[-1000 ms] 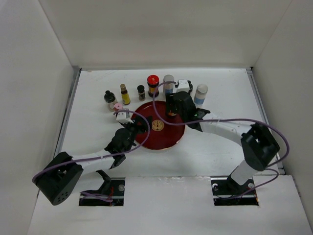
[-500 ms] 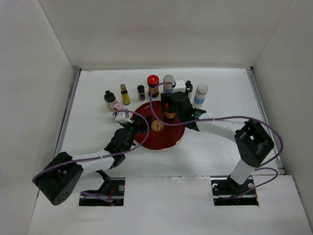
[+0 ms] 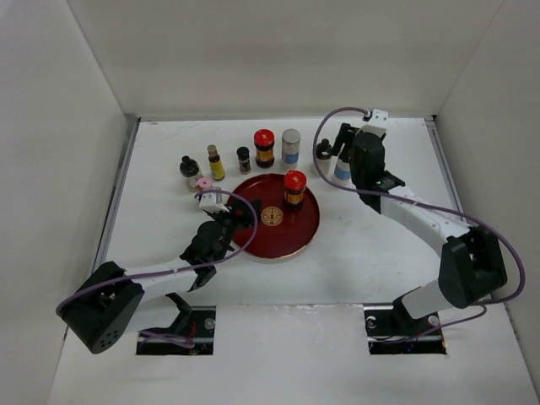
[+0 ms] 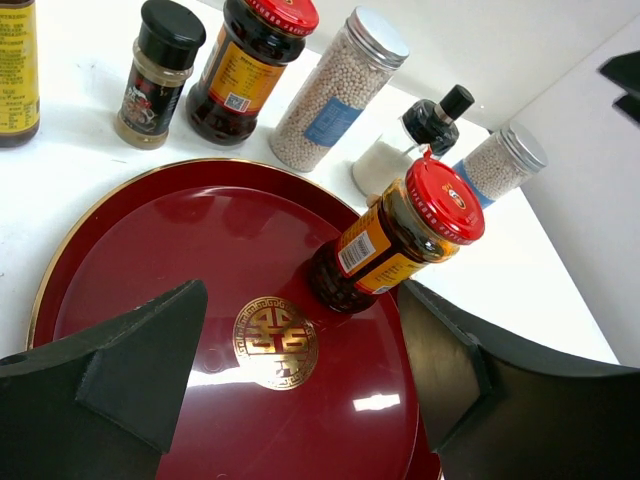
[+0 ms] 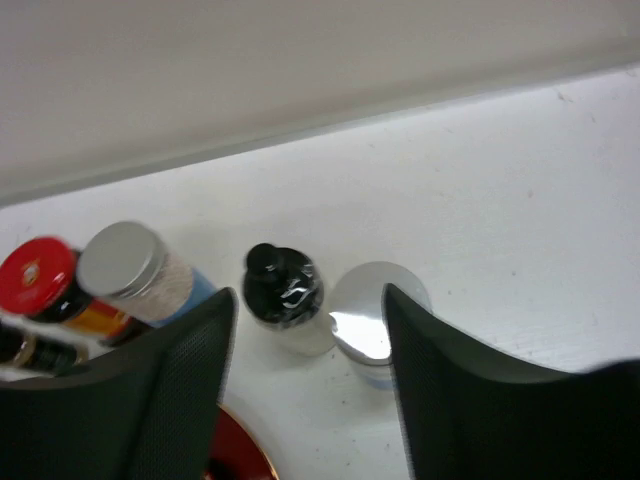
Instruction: Organize the condiment bottles
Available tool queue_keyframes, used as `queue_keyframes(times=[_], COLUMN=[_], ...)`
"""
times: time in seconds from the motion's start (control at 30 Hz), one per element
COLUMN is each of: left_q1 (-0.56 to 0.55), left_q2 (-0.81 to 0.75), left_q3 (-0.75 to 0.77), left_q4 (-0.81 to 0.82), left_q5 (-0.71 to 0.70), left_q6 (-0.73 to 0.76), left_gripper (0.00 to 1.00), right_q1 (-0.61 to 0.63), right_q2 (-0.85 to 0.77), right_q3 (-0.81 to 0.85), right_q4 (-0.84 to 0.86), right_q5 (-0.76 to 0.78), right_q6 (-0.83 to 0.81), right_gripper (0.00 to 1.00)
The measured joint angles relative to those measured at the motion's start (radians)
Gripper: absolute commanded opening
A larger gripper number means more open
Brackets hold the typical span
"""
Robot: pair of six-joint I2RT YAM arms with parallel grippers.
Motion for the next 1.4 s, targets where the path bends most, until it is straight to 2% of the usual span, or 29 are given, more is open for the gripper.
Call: queue_keyframes(times=[0.07, 0.23, 0.43, 0.53, 0.6, 0.77, 0.93, 1.13, 1.27, 1.4], left_q1=[0.000, 0.000, 0.000, 0.000, 0.000, 0.000, 0.000, 0.000, 0.000, 0.006], left_q2=[0.001, 0.002, 0.002, 0.003, 0.003, 0.007, 0.007, 0.007, 0.007, 0.007], left_q3=[0.000, 0.000, 0.000, 0.000, 0.000, 0.000, 0.000, 0.000, 0.000, 0.000], left_q4=[0.000, 0.006, 0.006, 0.006, 0.006, 0.007, 0.011, 0.014, 0.014, 0.014], left_q5=[0.003, 0.008, 0.010, 0.013, 0.013, 0.016, 0.016, 0.016, 0.016, 0.017], left_q6=[0.000, 0.000, 0.000, 0.000, 0.000, 0.000, -0.001, -0.001, -0.001, -0.001], left_gripper=[0.77, 0.77, 0.77, 0.77, 0.77, 0.77, 0.77, 0.77, 0.77, 0.77], right_q1=[-0.033, -0.071, -0.104, -0.111, -0.111, -0.093, 0.004, 0.195, 0.317, 0.375], right_q2=[0.031, 0.142, 0.219, 0.226, 0.226, 0.182, 0.001, -0.232, -0.275, -0.250], right_q3=[0.002, 0.023, 0.053, 0.056, 0.056, 0.002, -0.141, -0.239, -0.244, -0.244], right_q4=[-0.012, -0.067, -0.086, -0.080, -0.079, -0.060, -0.105, -0.163, -0.166, -0.161], right_q5=[0.010, -0.003, -0.049, -0.055, -0.048, -0.021, 0.020, 0.034, 0.037, 0.033], right_q6=[-0.006, -0.019, -0.013, -0.010, -0.011, -0.012, -0.013, 0.003, 0.018, 0.032], right_gripper=[0.88, 0.90, 0.75, 0.58, 0.52, 0.50, 0.50, 0.50, 0.50, 0.50])
